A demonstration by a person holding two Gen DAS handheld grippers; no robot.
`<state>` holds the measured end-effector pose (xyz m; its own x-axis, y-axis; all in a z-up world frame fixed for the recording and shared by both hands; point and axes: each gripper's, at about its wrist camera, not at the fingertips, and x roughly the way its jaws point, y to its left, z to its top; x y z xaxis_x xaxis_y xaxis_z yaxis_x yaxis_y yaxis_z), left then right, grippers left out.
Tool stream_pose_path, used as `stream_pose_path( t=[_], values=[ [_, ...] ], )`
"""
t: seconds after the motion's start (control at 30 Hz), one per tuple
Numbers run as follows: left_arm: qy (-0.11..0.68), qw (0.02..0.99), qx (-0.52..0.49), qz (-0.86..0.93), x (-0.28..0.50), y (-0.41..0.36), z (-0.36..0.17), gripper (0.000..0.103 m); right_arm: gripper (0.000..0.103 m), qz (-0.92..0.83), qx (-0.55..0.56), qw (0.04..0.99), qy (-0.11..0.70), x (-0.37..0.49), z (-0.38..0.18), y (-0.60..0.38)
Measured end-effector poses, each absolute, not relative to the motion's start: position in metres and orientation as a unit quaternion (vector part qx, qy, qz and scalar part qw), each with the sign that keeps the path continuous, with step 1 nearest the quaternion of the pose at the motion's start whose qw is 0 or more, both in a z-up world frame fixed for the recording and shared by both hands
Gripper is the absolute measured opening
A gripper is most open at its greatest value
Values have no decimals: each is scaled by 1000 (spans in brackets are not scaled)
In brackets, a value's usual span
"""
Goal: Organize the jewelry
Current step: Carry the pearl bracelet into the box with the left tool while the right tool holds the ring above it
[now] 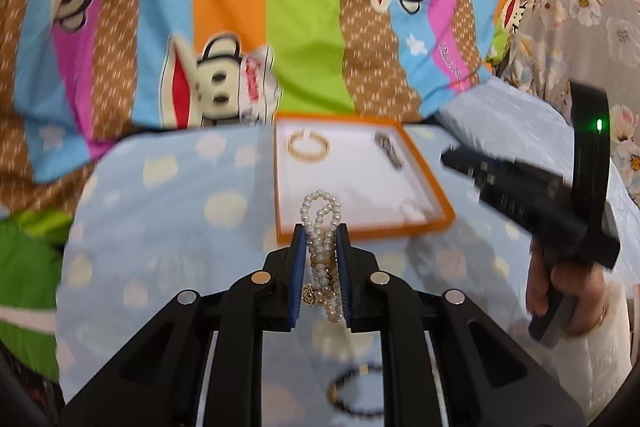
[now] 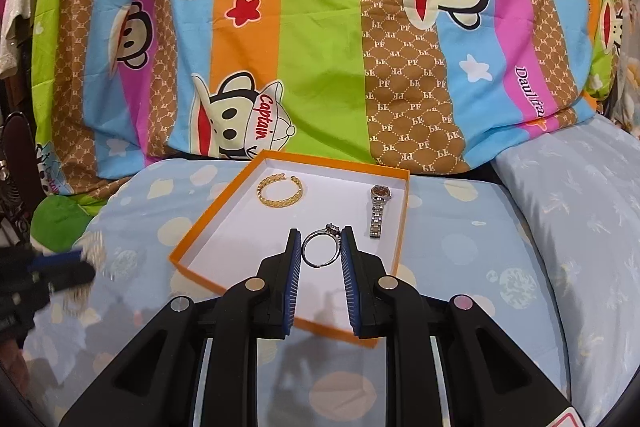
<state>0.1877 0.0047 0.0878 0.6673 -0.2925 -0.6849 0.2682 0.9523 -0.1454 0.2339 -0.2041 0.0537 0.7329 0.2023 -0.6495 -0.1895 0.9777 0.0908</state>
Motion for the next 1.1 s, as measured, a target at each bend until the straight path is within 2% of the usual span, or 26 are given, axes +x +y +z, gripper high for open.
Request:
stream_pose_path(
  t=[0.17, 0.37, 0.83, 0.93, 1.1],
  values=[
    [381, 913, -5, -149, 250, -19, 77, 14, 19, 104, 25, 922, 372, 268, 41, -210],
    [417, 899, 18, -133, 305, -38, 33, 15, 19, 106, 25, 911, 399, 302, 17, -211],
    [463, 878, 42, -114, 340, -54, -14, 15, 19, 108, 1, 890, 443, 344, -15, -200],
    [461, 880, 37, -108, 342, -51, -15, 17, 20, 101, -6, 889, 446, 348, -22, -199],
    [457, 881, 24, -118, 343, -48, -15, 29, 22, 104, 19, 897, 429, 346, -18, -208]
  ],
)
